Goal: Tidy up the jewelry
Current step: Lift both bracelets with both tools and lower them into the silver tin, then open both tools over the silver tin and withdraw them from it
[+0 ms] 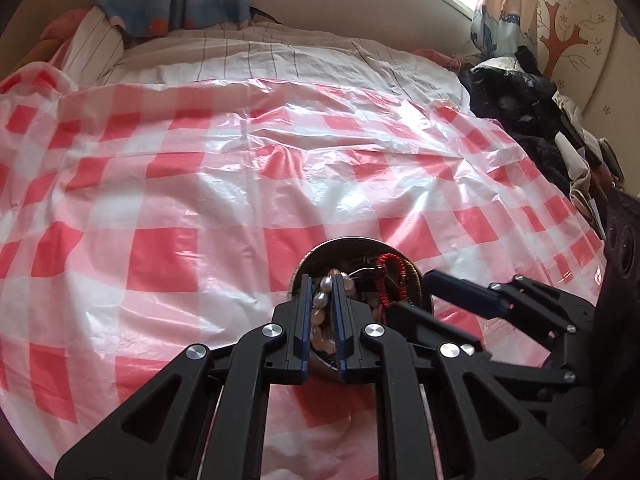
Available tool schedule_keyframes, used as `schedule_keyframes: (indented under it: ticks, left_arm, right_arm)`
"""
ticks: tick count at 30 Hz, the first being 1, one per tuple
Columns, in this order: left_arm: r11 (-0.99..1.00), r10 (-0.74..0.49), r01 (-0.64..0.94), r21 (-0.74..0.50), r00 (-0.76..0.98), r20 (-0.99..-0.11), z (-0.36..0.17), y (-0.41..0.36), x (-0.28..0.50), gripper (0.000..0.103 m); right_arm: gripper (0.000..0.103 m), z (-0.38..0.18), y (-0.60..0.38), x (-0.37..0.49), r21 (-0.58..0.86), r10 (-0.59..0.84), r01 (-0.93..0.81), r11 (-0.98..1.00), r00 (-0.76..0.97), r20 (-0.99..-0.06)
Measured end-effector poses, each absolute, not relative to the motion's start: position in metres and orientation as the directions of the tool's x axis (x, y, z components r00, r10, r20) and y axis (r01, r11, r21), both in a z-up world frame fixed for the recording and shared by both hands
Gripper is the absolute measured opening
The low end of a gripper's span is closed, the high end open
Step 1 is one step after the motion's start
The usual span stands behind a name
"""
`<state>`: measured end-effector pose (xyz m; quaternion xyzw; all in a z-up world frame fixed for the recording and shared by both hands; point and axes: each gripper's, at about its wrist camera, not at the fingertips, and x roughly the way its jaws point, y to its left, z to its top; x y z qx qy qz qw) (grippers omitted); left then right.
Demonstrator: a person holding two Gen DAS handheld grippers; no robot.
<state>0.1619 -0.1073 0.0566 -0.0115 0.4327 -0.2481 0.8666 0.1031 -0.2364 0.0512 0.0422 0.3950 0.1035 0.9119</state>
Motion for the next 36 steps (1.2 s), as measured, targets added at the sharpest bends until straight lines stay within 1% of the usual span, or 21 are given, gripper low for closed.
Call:
schedule_keyframes:
  ticks: [3, 6, 7, 11, 15, 16, 20, 21, 23, 25, 27, 31, 33, 36]
  left_arm:
    - [0.877, -0.443, 0.415, -0.241, 0.507, -0.739, 0.059, -0.100, 0.159, 0.012]
    - [0.878, -0.444, 0.410, -0.248, 0.501, -0.742, 0.058, -0.094, 0.160, 0.015]
    - [0.879, -0.443, 0.404, -0.251, 0.501, -0.744, 0.059, -0.092, 0.160, 0.015]
    - [0.882, -0.436, 0.407, -0.239, 0.509, -0.742, 0.064, -0.087, 0.152, 0.016]
    - [0.890, -0.421, 0.400, -0.222, 0.529, -0.737, 0.072, -0.071, 0.142, 0.027]
    - [0.892, -0.416, 0.395, -0.218, 0.533, -0.737, 0.073, -0.065, 0.138, 0.029]
    - [0.902, -0.394, 0.385, -0.196, 0.544, -0.741, 0.074, -0.049, 0.126, 0.030]
    - [0.904, -0.387, 0.384, -0.188, 0.550, -0.740, 0.074, -0.047, 0.120, 0.031]
    - [0.906, -0.379, 0.387, -0.173, 0.557, -0.739, 0.072, -0.045, 0.107, 0.036]
    - [0.910, -0.357, 0.391, -0.139, 0.568, -0.742, 0.068, -0.047, 0.091, 0.050]
    - [0.916, -0.336, 0.384, -0.115, 0.580, -0.742, 0.062, -0.046, 0.076, 0.056]
    - [0.935, -0.288, 0.341, -0.094, 0.581, -0.761, 0.045, -0.044, 0.051, 0.067]
    - [0.942, -0.268, 0.327, -0.081, 0.580, -0.769, 0.037, -0.042, 0.041, 0.072]
    - [0.948, -0.255, 0.309, -0.079, 0.585, -0.770, 0.027, -0.037, 0.033, 0.075]
  right_arm:
    - [0.036, 0.053, -0.240, 0.100, 0.154, 0.207, -0.139, 0.978, 0.686, -0.697]
    - [0.036, 0.045, -0.239, 0.105, 0.150, 0.194, -0.124, 0.981, 0.679, -0.708]
    - [0.035, 0.043, -0.237, 0.108, 0.157, 0.207, -0.135, 0.978, 0.668, -0.715]
    - [0.035, 0.040, -0.229, 0.109, 0.154, 0.231, -0.174, 0.973, 0.640, -0.733]
    - [0.035, 0.048, -0.237, 0.104, 0.175, 0.234, -0.156, 0.972, 0.667, -0.708]
    - [0.036, 0.050, -0.237, 0.102, 0.175, 0.235, -0.156, 0.972, 0.671, -0.703]
    - [0.041, 0.053, -0.238, 0.088, 0.183, 0.235, -0.148, 0.972, 0.662, -0.712]
    - [0.043, 0.053, -0.240, 0.081, 0.192, 0.235, -0.138, 0.972, 0.659, -0.715]
    - [0.050, 0.053, -0.242, 0.064, 0.209, 0.237, -0.122, 0.970, 0.655, -0.717]
    - [0.060, 0.054, -0.241, 0.046, 0.200, 0.224, -0.112, 0.973, 0.663, -0.715]
    - [0.065, 0.053, -0.239, 0.026, 0.183, 0.193, -0.088, 0.979, 0.678, -0.709]
    - [0.071, 0.041, -0.238, -0.004, 0.171, 0.139, -0.019, 0.985, 0.677, -0.722]
    - [0.071, 0.032, -0.238, -0.014, 0.169, 0.116, 0.016, 0.986, 0.664, -0.739]
    - [0.071, 0.022, -0.236, -0.023, 0.152, 0.082, 0.050, 0.987, 0.656, -0.751]
